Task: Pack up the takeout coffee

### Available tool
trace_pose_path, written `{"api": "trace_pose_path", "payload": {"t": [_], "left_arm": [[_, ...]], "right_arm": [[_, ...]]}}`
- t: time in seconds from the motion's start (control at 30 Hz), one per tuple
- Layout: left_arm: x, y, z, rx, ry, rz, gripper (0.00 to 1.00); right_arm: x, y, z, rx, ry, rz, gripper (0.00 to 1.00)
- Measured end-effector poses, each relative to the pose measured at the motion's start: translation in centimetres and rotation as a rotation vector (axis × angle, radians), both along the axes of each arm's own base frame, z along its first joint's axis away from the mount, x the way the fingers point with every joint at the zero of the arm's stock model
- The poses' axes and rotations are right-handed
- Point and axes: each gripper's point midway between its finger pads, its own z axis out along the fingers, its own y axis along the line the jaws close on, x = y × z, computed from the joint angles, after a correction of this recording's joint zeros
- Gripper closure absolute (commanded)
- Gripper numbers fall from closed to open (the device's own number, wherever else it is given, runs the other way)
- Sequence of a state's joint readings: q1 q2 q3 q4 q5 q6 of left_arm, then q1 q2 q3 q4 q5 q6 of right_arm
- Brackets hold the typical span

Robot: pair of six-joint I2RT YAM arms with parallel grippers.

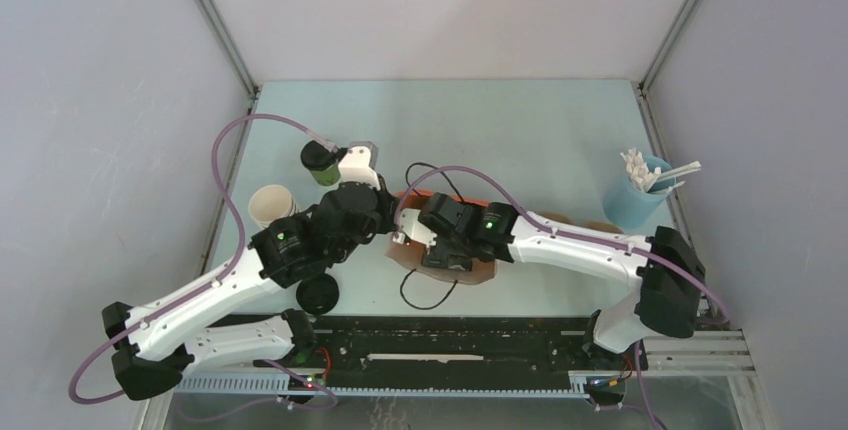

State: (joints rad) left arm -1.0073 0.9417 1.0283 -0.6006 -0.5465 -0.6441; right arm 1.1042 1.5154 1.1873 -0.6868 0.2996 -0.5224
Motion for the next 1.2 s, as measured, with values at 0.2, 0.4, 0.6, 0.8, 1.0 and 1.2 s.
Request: {"api": "trace_pose_path", "payload": {"t": [0.2,0.4,0.6,0.8,1.0,1.2], "left_arm": [[-0.1,-0.3,0.3,-0.017,-0.006,-0.012,1.00],[0.0,-0.3,0.4,-0.020,-0.009,-0.011,1.00],[0.1,-0.3,0.5,-0.020,-0.012,-0.005,1.00],[0.2,-0.2,0.8,-0.034,-0.018,0.001,1.00],[0.5,-0.1,0.9,-0.043,-0.019,0.012,1.00],[0.8,-0.3,0.3,-0.031,-0.004,0.021,1.00]], "right_arm": [[1.1,-0.8,-2.7,-0.070,0.050,-0.013,0.04],[2.4,-0.5,-3.0,-0.061,0.042,-0.001,0.12],[3.0,0.1,-3.2,-0.042,0.039,0.027,0.41],[2.8,0.2,-2.1,-0.012,0.028,0.031,0.47],[2.0,0.3,3.1,0.125,-0.047,0.028,0.48],[0.4,0.9,6.9,0.251,-0.085,0.042,0.48]]}}
